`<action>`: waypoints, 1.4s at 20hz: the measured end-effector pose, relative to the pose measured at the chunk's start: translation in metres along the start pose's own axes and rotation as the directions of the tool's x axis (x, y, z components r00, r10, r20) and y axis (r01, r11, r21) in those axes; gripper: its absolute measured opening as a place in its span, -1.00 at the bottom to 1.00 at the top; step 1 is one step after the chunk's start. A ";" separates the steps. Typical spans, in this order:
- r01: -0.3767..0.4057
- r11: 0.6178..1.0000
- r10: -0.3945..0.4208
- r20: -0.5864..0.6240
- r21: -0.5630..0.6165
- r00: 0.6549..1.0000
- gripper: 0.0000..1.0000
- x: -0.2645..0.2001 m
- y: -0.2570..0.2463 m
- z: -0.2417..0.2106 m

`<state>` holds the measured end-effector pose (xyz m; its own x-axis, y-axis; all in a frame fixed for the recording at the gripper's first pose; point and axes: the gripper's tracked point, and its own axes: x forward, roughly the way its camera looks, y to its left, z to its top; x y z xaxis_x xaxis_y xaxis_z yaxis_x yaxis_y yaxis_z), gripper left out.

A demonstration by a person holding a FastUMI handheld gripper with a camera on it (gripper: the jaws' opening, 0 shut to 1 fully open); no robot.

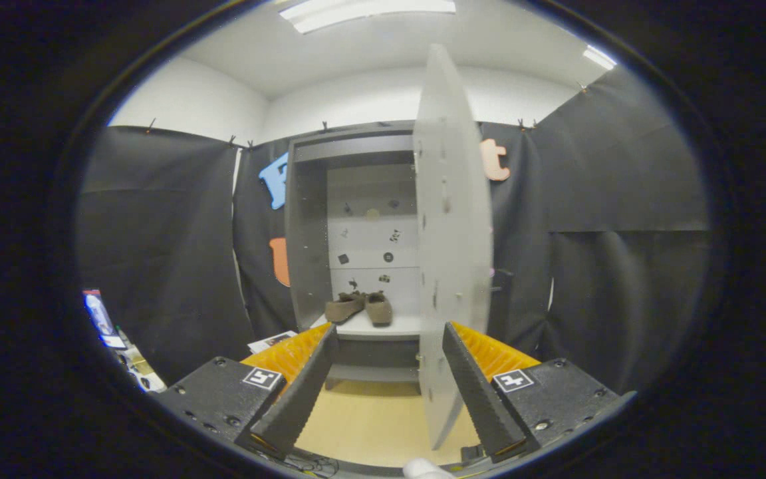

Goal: Open the shoe cabinet door, grab the shoes and put them into the shoe cabinet, then close the shoe cabinet door.

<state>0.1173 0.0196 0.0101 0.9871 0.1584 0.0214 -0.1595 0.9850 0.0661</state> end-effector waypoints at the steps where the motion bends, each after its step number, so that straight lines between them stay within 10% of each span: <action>1: 0.014 1.000 -0.014 0.005 -0.003 1.000 1.00 -0.006 -0.020 0.001; 11: 0.083 0.996 -0.082 -0.054 0.010 0.995 1.00 0.006 -0.161 0.007; 21: -0.064 0.997 0.068 -0.079 0.052 0.995 1.00 0.045 -0.135 0.011; 28: -0.035 0.999 0.034 -0.091 -0.016 0.995 0.96 0.047 -0.122 0.016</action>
<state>0.1830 -0.0941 0.0189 0.9780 0.1972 -0.0675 -0.1942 0.9797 0.0491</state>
